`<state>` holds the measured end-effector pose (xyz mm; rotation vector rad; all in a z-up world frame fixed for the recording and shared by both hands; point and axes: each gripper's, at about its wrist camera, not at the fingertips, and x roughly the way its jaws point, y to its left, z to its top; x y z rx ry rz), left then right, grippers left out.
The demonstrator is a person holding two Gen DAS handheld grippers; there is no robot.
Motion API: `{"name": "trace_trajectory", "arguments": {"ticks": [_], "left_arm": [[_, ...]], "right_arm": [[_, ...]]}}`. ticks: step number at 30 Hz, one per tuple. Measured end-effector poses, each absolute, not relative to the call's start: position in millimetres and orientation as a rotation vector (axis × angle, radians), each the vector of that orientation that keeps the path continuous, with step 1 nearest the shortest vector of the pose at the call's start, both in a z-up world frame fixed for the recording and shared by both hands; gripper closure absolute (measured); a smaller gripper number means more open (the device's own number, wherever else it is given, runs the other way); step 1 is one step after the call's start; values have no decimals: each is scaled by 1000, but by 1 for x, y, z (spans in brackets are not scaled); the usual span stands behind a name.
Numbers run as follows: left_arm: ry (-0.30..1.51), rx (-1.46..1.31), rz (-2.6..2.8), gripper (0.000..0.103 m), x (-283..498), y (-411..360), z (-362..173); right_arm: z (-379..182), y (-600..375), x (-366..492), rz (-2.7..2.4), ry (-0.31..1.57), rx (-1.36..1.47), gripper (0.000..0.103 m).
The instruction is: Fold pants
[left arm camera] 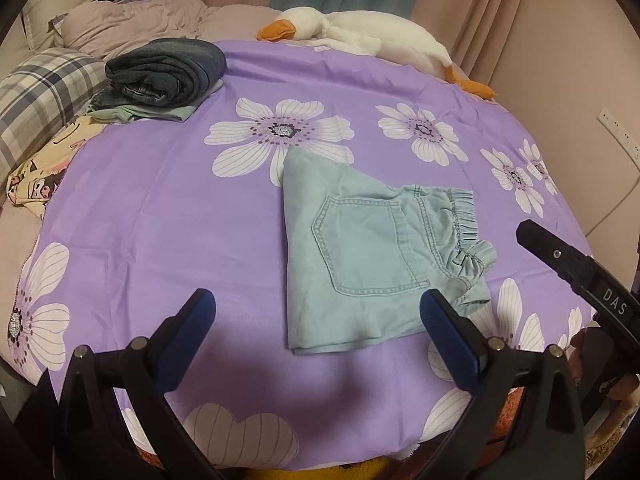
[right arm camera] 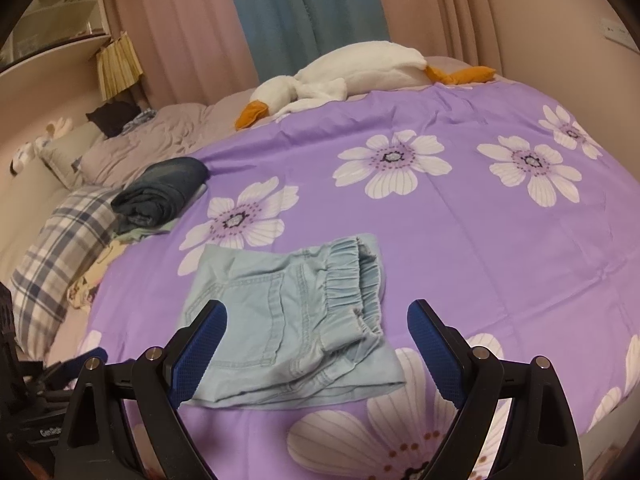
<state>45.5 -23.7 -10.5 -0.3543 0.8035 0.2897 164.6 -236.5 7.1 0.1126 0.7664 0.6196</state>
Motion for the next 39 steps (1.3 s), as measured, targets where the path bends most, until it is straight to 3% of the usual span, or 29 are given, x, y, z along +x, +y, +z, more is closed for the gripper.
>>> {"name": "trace_trajectory", "arguments": {"ticks": [39], "left_arm": [[787, -312, 301, 1, 39, -32, -5]], "right_arm": [[2, -232, 164, 609, 790, 103, 12]]}}
